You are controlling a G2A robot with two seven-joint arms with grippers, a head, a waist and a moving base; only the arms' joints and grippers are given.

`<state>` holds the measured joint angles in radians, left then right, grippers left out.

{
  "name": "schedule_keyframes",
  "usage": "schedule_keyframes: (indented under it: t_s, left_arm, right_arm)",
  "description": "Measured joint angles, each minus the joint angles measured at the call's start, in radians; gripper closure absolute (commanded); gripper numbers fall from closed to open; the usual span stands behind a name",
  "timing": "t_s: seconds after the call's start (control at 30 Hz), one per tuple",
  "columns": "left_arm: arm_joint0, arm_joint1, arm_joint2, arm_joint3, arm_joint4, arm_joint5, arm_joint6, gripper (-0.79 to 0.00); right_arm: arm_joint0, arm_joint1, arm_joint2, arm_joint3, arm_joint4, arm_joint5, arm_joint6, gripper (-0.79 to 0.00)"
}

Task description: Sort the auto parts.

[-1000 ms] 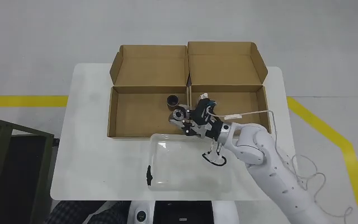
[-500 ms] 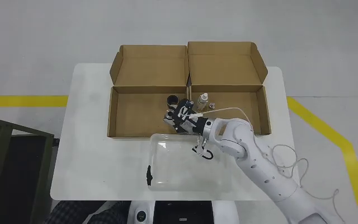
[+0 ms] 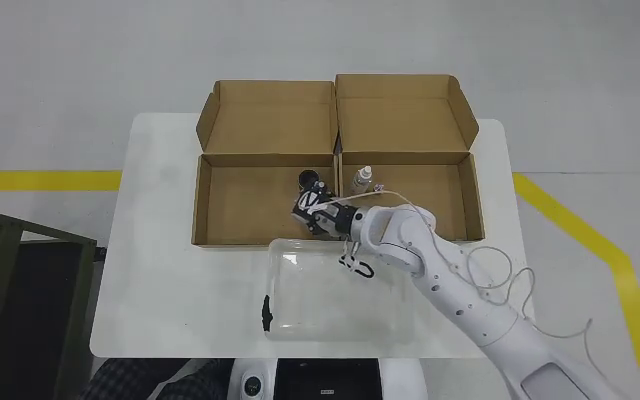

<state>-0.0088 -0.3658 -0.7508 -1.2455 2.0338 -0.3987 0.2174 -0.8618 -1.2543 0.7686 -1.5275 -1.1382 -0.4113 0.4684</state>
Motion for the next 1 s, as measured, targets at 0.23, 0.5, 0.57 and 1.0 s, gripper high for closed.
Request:
schedule_keyframes:
  t_s: [0.23,0.5,0.57,1.0]
  left_arm:
    - [0.0,0.0,0.0,0.0,0.0,0.0,0.0,-0.785]
    - [0.0,0.0,0.0,0.0,0.0,0.0,0.0,-0.785]
    - [0.0,0.0,0.0,0.0,0.0,0.0,0.0,-0.785]
    - [0.0,0.0,0.0,0.0,0.0,0.0,0.0,-0.785]
  right_arm:
    - [0.012,-0.009,-0.016,0.027,-0.026,-0.014,0.035,0.0]
    - [0.034,-0.023,-0.036,0.053,-0.056,-0.025,0.07,0.0]
    - [0.037,-0.026,-0.04,0.06,-0.058,-0.024,0.071,-0.034]
    - [0.051,-0.048,-0.063,0.088,-0.097,-0.016,0.092,-0.231]
